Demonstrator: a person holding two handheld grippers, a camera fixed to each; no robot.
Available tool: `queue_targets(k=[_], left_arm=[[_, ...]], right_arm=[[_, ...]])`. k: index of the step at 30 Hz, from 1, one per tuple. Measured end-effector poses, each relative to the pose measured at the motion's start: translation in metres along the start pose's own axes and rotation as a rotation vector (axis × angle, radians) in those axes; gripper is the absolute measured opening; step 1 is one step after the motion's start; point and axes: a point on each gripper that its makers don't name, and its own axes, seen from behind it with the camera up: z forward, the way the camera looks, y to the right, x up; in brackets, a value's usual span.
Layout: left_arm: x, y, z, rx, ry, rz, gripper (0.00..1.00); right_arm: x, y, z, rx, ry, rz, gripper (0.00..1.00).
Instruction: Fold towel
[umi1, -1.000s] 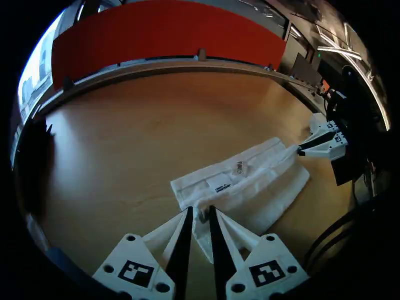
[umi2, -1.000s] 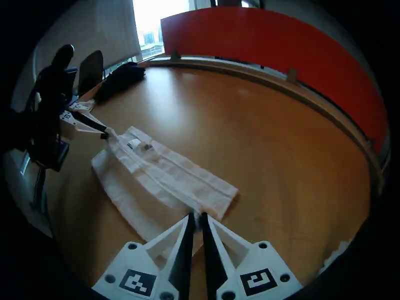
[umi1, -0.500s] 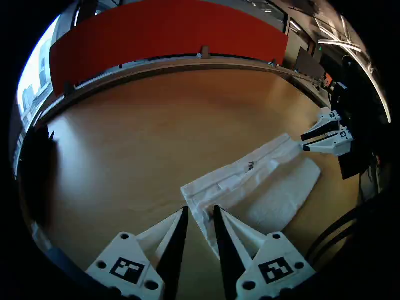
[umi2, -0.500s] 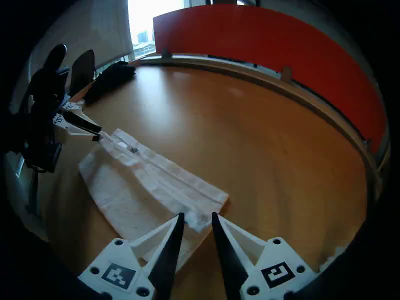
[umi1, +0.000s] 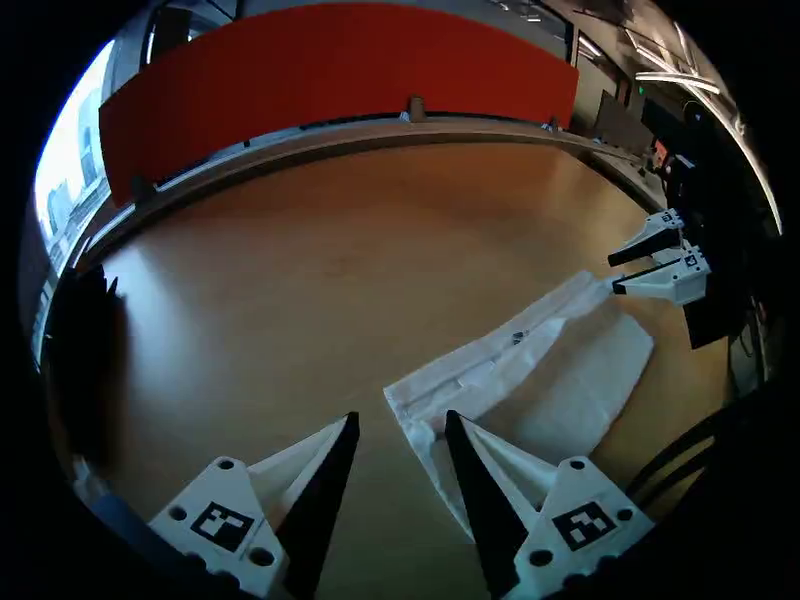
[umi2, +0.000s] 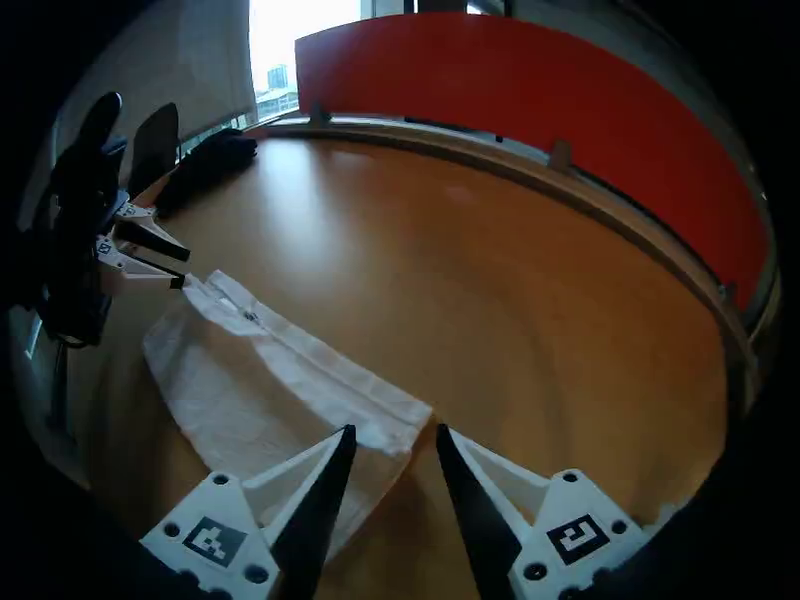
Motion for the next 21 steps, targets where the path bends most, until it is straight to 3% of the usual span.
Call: queue_targets(k=[3, 6, 7, 21], left_arm=[[0.0025, -0.0004, -0.0015, -0.003, 0.007, -0.004, 0.79], [0.0043, -0.0002, -0.0029, -0.006, 0.012, -0.009, 0.95], [0.0049, -0.0003, -0.0034, -0.006, 0.014, -0.011, 0.96], [0.0034, -0.0007, -0.0088, 0.009, 0.018, -0.028, 0.96]], right_arm=[[0.0024, 0.0017, 0.0006, -0.003, 0.006, 0.001, 0.67], [0.0054, 0.0017, 0.0009, 0.0, 0.014, 0.005, 0.82], [0.0066, 0.0017, 0.0008, -0.001, 0.018, 0.007, 0.87], [0.0047, 0.0018, -0.0046, -0.01, 0.03, 0.016, 0.9]])
